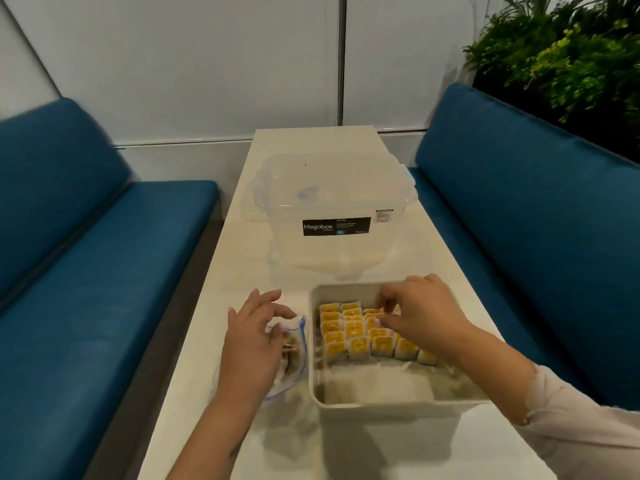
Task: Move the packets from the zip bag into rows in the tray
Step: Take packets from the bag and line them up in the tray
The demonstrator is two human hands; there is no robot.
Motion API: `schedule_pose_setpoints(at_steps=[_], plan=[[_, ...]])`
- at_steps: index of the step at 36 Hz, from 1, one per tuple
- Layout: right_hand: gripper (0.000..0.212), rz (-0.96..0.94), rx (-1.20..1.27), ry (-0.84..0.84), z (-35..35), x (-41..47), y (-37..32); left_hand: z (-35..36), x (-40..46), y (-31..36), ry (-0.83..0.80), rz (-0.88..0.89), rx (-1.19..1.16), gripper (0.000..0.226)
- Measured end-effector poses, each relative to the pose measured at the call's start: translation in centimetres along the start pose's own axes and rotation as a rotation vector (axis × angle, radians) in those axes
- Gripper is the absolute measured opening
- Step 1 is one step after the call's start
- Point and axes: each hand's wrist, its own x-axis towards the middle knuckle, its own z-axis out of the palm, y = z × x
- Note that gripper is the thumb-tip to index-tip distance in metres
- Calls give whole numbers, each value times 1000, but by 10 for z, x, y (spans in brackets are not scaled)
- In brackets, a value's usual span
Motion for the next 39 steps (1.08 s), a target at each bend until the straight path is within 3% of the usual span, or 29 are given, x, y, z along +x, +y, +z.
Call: schedule_pose_setpoints(at_steps=[5,8,11,14,19,24,31,36,39], plan=[[17,-118,49,-37,2,11,-43,-26,-4,-19,26,-96,79,53],[16,-147,115,-64,7,16,-67,-34,-12,-29,-41,-180,98,55],[18,-163,168,-132,16,20,-90,-36,-20,-35,-141,-260,165,44],[22,-175,162,-217,29,23,-108,-36,-26,-44,-188,-263,176,52],[33,-321,-108,-307,55,26,-133,-34,-28,-53,-211,-248,156,69],[26,-491,-325,-407,84,35,-150,-35,-30,-56,-250,-223,155,69],[40,-485,-493,-539,108,47,-171,-37,-31,-61,-288,-225,154,75],[48,-370,-454,-574,120,53,-173,-42,-30,-62,-288,-230,130,78],[41,-312,-412,-595,121,57,-173,-44,-30,-63,-280,-228,118,77]])
